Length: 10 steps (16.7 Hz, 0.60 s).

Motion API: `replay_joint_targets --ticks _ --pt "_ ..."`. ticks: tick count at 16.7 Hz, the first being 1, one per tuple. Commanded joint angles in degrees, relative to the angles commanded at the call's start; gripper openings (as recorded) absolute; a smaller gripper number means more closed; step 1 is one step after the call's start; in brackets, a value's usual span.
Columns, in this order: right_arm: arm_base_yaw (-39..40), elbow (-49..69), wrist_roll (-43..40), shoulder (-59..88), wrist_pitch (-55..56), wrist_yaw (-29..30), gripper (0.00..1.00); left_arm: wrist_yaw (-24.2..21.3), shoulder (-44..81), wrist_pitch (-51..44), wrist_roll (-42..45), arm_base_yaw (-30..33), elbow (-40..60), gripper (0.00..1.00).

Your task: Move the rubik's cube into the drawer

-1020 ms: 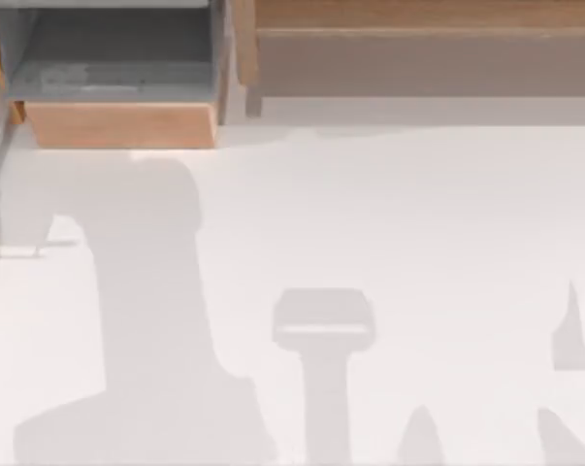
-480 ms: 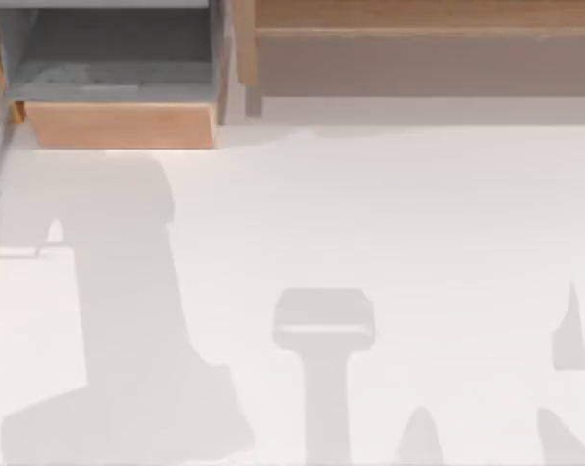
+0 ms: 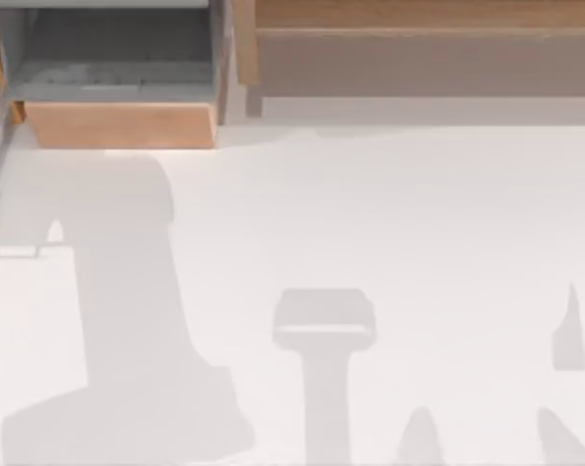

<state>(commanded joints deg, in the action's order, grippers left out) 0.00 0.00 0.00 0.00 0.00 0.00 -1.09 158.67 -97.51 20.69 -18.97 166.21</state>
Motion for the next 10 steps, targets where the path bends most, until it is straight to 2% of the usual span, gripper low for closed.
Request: replay_joint_targets --ticks 4,10 --pt "0.0 0.0 0.0 0.0 0.0 0.0 1.00 0.0 0.0 0.0 0.0 0.0 0.0 0.98" --pt "0.0 0.0 0.0 0.0 0.0 0.0 1.00 0.0 0.0 0.0 0.0 0.0 0.0 1.00"
